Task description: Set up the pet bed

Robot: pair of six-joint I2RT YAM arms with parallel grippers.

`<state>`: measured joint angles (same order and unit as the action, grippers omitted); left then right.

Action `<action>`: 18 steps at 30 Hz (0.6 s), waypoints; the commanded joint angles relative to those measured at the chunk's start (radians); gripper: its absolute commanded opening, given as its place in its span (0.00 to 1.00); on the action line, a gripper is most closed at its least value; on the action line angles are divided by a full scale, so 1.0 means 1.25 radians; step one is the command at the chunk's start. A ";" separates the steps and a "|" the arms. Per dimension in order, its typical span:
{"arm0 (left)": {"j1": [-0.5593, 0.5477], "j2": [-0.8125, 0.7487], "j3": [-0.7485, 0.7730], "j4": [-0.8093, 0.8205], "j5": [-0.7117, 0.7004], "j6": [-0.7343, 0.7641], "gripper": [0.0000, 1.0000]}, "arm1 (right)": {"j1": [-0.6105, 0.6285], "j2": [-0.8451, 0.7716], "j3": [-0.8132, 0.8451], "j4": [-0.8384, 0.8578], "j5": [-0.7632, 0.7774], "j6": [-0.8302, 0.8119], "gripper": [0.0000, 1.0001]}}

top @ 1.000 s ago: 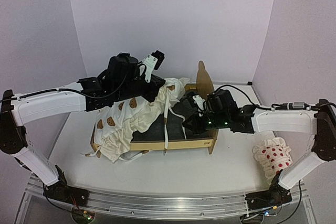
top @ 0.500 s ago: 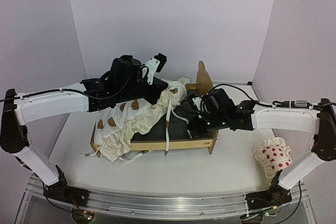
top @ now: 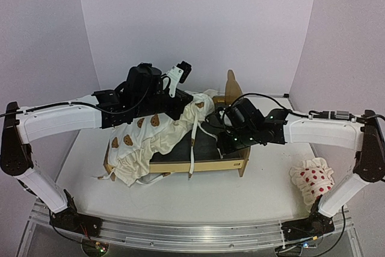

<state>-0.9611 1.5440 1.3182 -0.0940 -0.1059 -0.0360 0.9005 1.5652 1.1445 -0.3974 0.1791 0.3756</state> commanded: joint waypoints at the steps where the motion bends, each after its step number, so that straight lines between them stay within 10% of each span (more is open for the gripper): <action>1: 0.002 -0.003 0.006 0.036 0.008 -0.015 0.00 | 0.005 0.020 -0.008 -0.017 0.023 0.031 0.00; 18: -0.003 0.058 0.017 0.008 0.080 -0.039 0.00 | 0.041 0.043 -0.047 -0.049 0.077 0.154 0.00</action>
<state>-0.9618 1.5860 1.3178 -0.0938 -0.0493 -0.0630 0.9389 1.6036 1.1021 -0.4256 0.2384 0.4950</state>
